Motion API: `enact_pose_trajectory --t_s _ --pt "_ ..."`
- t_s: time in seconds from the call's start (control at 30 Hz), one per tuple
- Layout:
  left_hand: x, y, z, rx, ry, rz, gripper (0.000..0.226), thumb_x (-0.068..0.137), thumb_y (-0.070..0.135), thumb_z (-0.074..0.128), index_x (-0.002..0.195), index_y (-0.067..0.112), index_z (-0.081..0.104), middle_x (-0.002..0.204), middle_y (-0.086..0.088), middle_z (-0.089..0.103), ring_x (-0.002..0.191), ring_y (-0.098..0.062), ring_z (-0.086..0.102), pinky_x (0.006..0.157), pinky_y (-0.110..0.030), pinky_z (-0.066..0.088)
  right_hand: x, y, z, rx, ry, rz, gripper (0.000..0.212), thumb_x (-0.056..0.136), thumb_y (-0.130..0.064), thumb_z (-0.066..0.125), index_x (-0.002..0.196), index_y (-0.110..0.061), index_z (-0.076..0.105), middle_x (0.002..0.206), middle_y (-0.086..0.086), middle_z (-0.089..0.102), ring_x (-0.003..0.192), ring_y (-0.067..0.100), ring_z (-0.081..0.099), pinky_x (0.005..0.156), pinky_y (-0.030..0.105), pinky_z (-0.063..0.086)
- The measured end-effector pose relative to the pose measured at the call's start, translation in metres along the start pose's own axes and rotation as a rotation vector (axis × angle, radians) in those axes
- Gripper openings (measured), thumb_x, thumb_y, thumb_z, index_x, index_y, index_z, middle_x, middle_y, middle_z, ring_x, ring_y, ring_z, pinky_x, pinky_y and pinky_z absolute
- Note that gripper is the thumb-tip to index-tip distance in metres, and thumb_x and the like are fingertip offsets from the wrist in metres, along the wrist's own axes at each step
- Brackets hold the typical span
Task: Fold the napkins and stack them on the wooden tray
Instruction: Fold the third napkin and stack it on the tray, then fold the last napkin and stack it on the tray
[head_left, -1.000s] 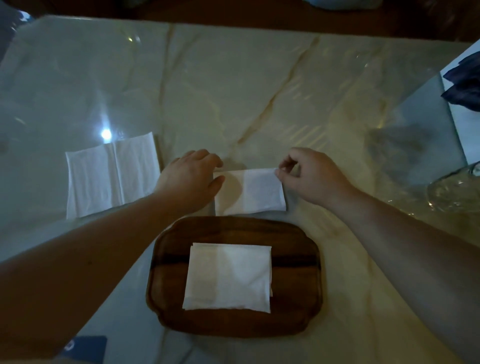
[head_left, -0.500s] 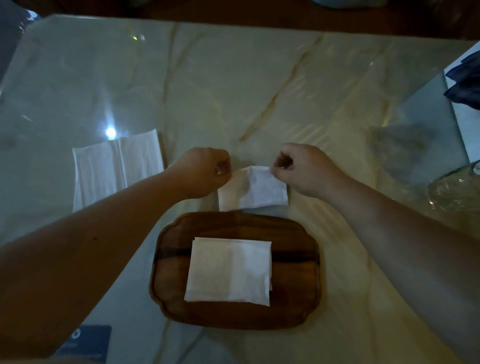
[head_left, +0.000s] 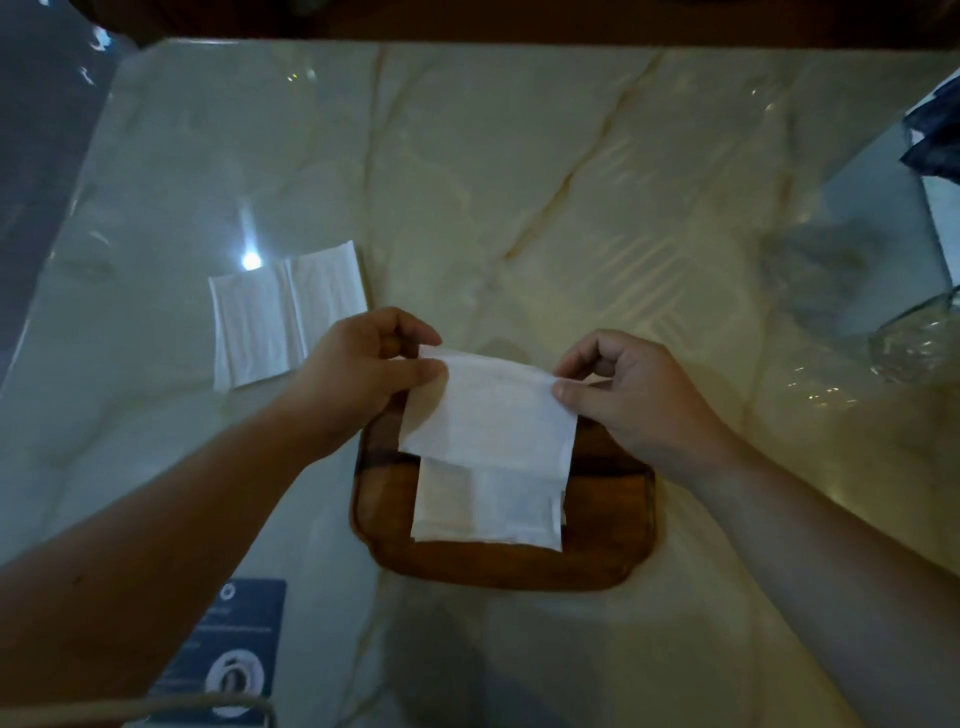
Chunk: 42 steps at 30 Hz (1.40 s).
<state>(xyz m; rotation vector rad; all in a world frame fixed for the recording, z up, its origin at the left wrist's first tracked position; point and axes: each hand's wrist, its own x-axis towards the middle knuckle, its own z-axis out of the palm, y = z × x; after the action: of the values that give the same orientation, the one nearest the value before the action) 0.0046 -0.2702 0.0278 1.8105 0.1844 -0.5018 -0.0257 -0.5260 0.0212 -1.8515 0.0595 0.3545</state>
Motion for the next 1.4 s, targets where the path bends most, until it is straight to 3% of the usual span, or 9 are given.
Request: enact_pose_trajectory --t_s 0.23,0.43,0.5,0.57,0.7,0.8,1.03,1.17,1.4 --pt "-0.031 -0.026 0.013 0.015 -0.012 -0.108 0.012 0.082 0.003 0.068 0.080 0.016 0.068 0.069 0.000 0.072 0.064 -0.015 0.070 0.051 -0.023 0.055 -0.024 0.024 0.018 -0.044 -0.042 0.066 0.020 0.078 -0.004 0.072 0.075 -0.021 0.063 0.062 -0.015 0.066 0.057 0.002 0.059 0.056 0.014 0.045" --pt "-0.033 -0.047 0.023 0.205 -0.008 -0.065 0.020 0.082 0.007 0.068 0.076 0.025 0.065 0.070 0.000 0.069 0.060 -0.017 0.069 0.051 -0.035 0.059 -0.031 0.037 0.022 -0.218 -0.093 0.114 0.015 0.078 -0.020 0.069 0.080 -0.031 0.060 0.078 -0.001 0.066 0.067 0.024 0.066 0.061 0.043 0.055" --pt "-0.033 -0.051 0.025 0.343 -0.023 -0.017 0.026 0.082 0.012 0.069 0.074 0.035 0.060 0.075 0.005 0.067 0.060 -0.013 0.068 0.053 -0.035 0.059 -0.031 0.039 0.024 -0.315 -0.109 0.098 0.014 0.078 -0.025 0.068 0.081 -0.033 0.058 0.075 -0.004 0.064 0.063 0.015 0.064 0.057 0.041 0.054" --pt "-0.032 -0.055 0.024 0.571 -0.039 0.064 0.025 0.080 0.021 0.068 0.075 0.041 0.054 0.076 0.015 0.060 0.067 -0.007 0.062 0.063 -0.035 0.058 -0.030 0.039 0.025 -0.462 -0.111 0.041 0.015 0.077 -0.027 0.068 0.082 -0.034 0.056 0.071 -0.010 0.060 0.062 0.006 0.059 0.052 0.030 0.045" --pt "-0.033 -0.052 0.017 0.816 -0.030 0.216 0.012 0.081 0.036 0.060 0.091 0.038 0.054 0.083 0.018 0.051 0.073 -0.009 0.055 0.063 -0.034 0.054 -0.024 0.031 0.024 -0.727 -0.018 -0.095 0.020 0.078 -0.034 0.069 0.091 -0.033 0.054 0.090 -0.015 0.044 0.073 0.004 0.049 0.056 0.020 0.034" --pt "-0.031 -0.047 0.003 0.868 0.029 0.275 0.012 0.082 0.035 0.058 0.094 0.032 0.056 0.090 0.011 0.056 0.076 -0.015 0.057 0.061 -0.036 0.053 -0.016 0.023 0.026 -0.656 0.059 -0.090 0.020 0.078 -0.035 0.070 0.091 -0.030 0.056 0.091 -0.012 0.046 0.069 0.001 0.049 0.057 0.019 0.034" --pt "-0.017 -0.041 -0.055 0.988 0.172 0.374 0.019 0.083 0.034 0.061 0.100 0.024 0.061 0.098 0.003 0.064 0.084 -0.017 0.060 0.060 -0.031 0.048 0.024 -0.007 0.067 -0.646 0.016 -0.112 0.017 0.082 -0.039 0.065 0.090 -0.028 0.055 0.088 -0.011 0.053 0.068 0.004 0.052 0.057 0.027 0.041" --pt "-0.002 -0.036 -0.100 0.998 0.244 0.344 0.020 0.082 0.030 0.064 0.099 0.020 0.063 0.098 -0.001 0.065 0.086 -0.022 0.062 0.064 -0.031 0.043 0.058 -0.028 0.101 -0.631 0.001 -0.078 0.015 0.079 -0.036 0.065 0.088 -0.029 0.055 0.086 -0.008 0.059 0.074 0.014 0.056 0.066 0.033 0.047" --pt "0.031 -0.040 -0.173 1.054 0.278 0.262 0.027 0.083 0.036 0.060 0.106 0.022 0.061 0.104 0.000 0.065 0.087 -0.023 0.061 0.072 -0.038 0.052 0.107 -0.050 0.152 -0.702 0.018 0.003 0.020 0.078 -0.044 0.065 0.085 -0.028 0.055 0.085 -0.006 0.062 0.081 0.018 0.058 0.073 0.037 0.050"
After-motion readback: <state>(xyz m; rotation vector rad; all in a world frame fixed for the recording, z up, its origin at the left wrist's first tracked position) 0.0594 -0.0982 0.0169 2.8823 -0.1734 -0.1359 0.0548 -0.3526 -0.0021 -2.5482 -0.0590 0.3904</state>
